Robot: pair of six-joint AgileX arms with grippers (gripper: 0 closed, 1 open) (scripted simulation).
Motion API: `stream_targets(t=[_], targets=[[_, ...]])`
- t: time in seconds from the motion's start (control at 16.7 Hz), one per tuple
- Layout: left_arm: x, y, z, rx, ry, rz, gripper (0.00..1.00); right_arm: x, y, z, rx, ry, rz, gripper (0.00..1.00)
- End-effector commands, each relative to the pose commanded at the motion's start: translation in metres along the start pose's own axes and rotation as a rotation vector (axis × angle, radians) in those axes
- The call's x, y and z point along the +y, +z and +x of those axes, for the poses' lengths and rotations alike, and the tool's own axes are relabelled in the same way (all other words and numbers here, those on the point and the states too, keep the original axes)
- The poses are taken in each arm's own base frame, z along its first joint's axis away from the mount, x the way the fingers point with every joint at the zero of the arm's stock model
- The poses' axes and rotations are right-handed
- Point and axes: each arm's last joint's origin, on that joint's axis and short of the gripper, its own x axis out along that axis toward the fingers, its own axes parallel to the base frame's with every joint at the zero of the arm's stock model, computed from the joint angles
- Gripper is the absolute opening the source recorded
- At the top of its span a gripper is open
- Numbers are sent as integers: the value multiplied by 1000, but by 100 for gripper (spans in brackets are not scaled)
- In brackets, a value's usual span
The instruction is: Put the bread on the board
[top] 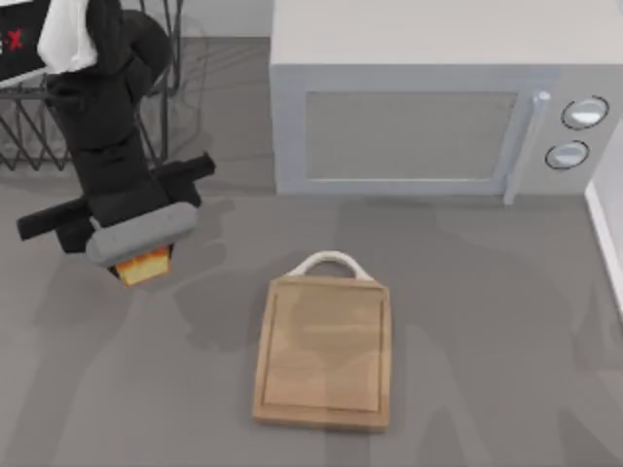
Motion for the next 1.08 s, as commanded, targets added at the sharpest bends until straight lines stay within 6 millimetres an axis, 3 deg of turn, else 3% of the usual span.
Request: stream_targets(t=[0.36,0.66,0.84,1.08], targets=[[60,62,30,-70,-74,935,0,0,0,0,0,0,0,100],[98,107,28,-1,-105,1587,0,0,0,0,0,0,0,100],[114,127,18,82,-137,1855,0,0,0,0,0,0,0,100],[124,141,8,161,-174,2017,0,0,0,0,0,0,0,100]])
